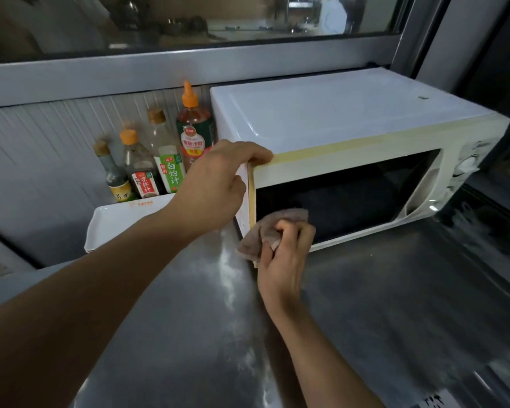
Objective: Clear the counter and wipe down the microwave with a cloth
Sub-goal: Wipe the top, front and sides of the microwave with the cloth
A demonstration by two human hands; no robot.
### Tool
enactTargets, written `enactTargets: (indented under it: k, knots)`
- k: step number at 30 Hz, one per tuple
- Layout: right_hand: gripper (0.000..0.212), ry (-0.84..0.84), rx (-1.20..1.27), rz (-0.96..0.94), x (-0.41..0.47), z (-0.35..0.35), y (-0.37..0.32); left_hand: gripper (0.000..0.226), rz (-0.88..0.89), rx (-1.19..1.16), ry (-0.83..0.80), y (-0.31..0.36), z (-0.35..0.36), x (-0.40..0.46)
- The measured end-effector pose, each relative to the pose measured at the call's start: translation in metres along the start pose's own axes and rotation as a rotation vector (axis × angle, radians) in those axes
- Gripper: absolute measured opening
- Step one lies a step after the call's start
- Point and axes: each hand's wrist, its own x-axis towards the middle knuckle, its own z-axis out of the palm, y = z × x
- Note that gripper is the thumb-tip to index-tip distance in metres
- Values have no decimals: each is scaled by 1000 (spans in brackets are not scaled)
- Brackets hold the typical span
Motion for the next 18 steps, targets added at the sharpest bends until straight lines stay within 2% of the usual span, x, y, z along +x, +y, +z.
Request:
enactTargets:
  k: [6,10,14,18]
  knots:
    - [20,130,80,-147,38,-16,-39,66,-48,-68,-62,2,-10,1]
    - [24,116,-5,-228,49,-17,-50,64,-72,-80,-58,5,-14,-1]
    - [28,57,-47,-264,62,-26,-37,60,-21,94,-61,16,-12,2]
    - [33,140,-49,-111,100,-62,0,54,54,307,-63,28,-3,10]
